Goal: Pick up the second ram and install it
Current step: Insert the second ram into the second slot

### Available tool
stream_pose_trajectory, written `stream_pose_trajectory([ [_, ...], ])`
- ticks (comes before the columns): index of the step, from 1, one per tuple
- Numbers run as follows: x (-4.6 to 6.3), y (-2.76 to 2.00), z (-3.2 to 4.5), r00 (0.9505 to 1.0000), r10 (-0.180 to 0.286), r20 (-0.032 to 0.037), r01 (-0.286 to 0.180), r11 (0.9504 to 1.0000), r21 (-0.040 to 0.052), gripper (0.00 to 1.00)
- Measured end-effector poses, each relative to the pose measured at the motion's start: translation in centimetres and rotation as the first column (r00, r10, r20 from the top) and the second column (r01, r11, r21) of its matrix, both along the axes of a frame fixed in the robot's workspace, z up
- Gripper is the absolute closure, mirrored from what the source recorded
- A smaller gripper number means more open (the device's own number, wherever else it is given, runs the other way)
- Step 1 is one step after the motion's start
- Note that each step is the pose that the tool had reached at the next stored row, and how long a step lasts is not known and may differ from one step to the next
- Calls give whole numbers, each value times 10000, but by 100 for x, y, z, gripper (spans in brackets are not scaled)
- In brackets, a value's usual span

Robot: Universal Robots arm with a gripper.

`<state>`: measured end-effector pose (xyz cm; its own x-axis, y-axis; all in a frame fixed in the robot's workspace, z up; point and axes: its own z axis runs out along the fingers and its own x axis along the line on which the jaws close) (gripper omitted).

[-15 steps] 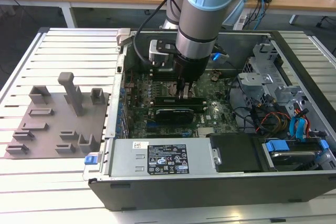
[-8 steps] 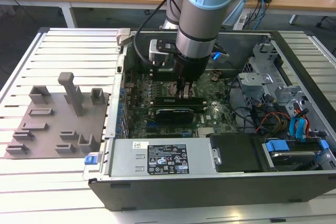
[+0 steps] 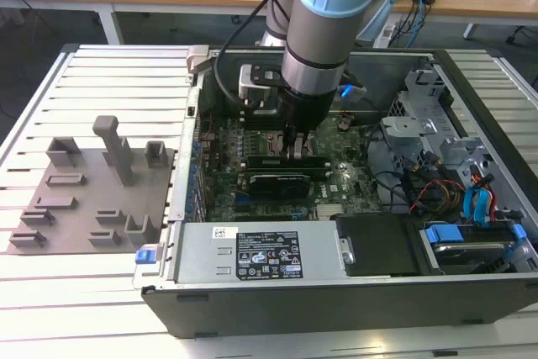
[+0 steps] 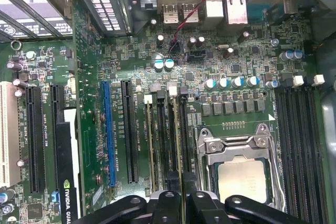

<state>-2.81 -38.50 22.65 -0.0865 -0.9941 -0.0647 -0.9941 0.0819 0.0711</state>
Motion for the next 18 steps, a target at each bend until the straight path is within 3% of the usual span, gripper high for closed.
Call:
stream_pose_trajectory([
  [10, 0, 3, -67, 10000, 1, -1, -1, 10000, 3, 86],
  [11, 0, 3, -69, 10000, 0, 1, 0, 10000, 5, 85],
  [13, 0, 2, -69, 10000, 0, -1, 0, 10000, 1, 73],
  [14, 0, 3, -51, 10000, 1, 0, -1, 10000, 2, 73],
  [15, 0, 14, 91, 10000, 0, 1, 0, 10000, -1, 73],
  [17, 0, 66, 284, 10000, 0, 0, 0, 10000, -52, 74],
  [18, 0, 88, 376, 10000, 1, 0, -1, 10000, -96, 81],
])
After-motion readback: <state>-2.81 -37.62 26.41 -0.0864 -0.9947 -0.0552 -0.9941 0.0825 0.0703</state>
